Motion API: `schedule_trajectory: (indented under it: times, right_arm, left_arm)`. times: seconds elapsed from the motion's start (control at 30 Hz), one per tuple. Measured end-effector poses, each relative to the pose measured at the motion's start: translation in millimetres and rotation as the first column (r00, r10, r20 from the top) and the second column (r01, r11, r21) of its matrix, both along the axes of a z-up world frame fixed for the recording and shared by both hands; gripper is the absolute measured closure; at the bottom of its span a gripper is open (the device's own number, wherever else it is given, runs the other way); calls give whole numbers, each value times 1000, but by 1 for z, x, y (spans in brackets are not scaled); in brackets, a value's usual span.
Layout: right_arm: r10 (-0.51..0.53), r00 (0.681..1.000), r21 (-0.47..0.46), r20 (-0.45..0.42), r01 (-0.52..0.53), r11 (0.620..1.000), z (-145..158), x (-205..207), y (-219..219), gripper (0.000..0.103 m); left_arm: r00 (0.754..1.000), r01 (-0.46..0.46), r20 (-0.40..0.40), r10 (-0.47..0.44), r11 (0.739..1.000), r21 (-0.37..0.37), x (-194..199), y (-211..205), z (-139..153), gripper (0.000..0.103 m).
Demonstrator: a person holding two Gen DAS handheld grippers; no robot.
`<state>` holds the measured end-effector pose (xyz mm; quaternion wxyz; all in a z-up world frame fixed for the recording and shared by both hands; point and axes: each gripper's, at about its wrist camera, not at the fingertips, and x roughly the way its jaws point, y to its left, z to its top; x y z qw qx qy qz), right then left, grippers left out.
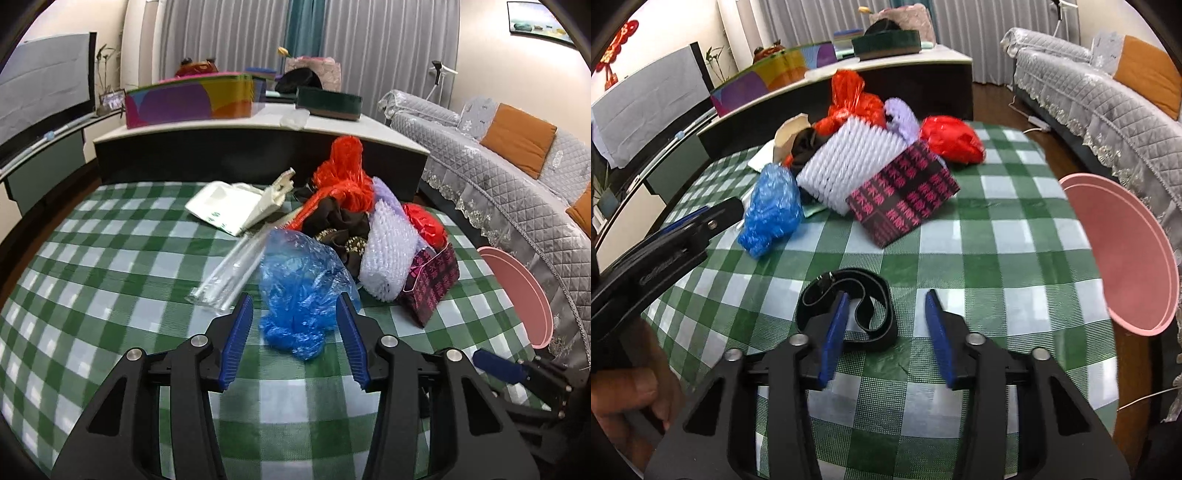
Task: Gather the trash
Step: 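Grasp the black strap with the right gripper while the left gripper grasps the blue plastic bag, then carry the black strap and blue bag in both grippers over the pink bucket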
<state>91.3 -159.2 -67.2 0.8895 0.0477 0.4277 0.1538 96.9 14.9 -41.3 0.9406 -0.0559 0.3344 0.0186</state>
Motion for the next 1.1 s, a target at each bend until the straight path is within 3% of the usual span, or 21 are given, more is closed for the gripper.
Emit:
schedule_trajectory:
  times: [0.2, 0.5, 1.1]
  right_arm:
    - [26, 1000, 10, -13, -25, 1000, -4, 5, 3, 86]
    - [-9, 1000, 0, 22, 9, 1000, 4, 8, -5, 94]
    - [-142, 971, -44, 193, 153, 987, 57, -7, -37, 94]
  left_arm:
    - [999, 1, -43, 0, 1000, 12, 11, -5, -9, 68]
    - [996, 24, -81, -23, 1000, 11, 15, -9, -16, 98]
    - [996, 87, -1, -87, 996, 15, -20, -18, 15, 101]
